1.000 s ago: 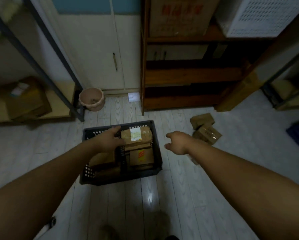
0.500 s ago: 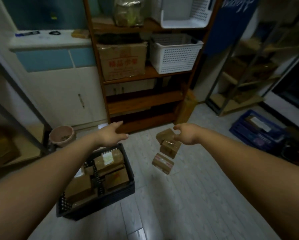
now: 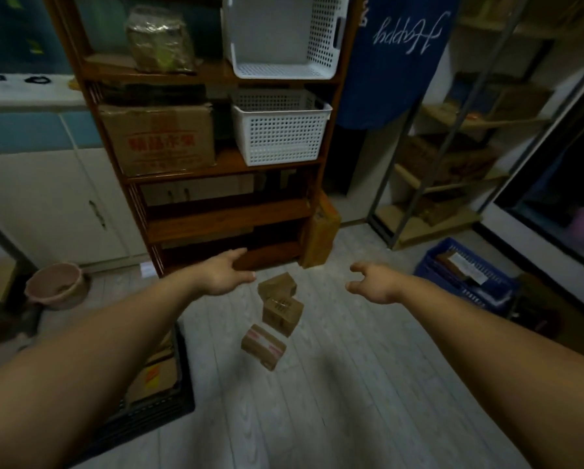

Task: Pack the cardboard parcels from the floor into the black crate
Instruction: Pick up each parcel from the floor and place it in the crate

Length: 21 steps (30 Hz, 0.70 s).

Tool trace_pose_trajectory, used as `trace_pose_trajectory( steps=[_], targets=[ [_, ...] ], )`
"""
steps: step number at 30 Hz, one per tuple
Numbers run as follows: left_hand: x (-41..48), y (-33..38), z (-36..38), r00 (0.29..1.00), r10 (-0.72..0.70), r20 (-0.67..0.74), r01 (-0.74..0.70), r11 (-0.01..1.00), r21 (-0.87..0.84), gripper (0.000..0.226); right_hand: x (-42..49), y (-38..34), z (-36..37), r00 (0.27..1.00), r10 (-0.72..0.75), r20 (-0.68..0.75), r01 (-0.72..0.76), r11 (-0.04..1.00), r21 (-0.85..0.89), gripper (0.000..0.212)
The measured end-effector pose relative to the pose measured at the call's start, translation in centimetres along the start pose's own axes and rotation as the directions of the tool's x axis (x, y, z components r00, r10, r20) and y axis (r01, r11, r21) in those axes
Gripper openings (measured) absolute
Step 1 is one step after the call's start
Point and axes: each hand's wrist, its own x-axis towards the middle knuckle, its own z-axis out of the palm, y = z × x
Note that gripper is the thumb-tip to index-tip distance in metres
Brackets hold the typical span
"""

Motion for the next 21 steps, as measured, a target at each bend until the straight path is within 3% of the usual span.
trace_pose_trajectory(
  steps=[12, 21],
  targets=[
    [14.0, -2.8, 0.5, 0.99, -0.139, 0.036, 0.14, 0.99, -0.016, 0.075, 15.4, 0.5, 0.1, 0.984, -0.057, 0.169, 0.043, 0.995, 0.085, 0.067],
    [30.7, -6.5, 2.7, 0.957, -0.256, 0.136, 0.264, 0.964, -0.039, 0.073, 31.3, 2.0, 4.2, 0.964, -0.02, 0.266, -0.053, 0.962, 0.266, 0.068]
  ],
)
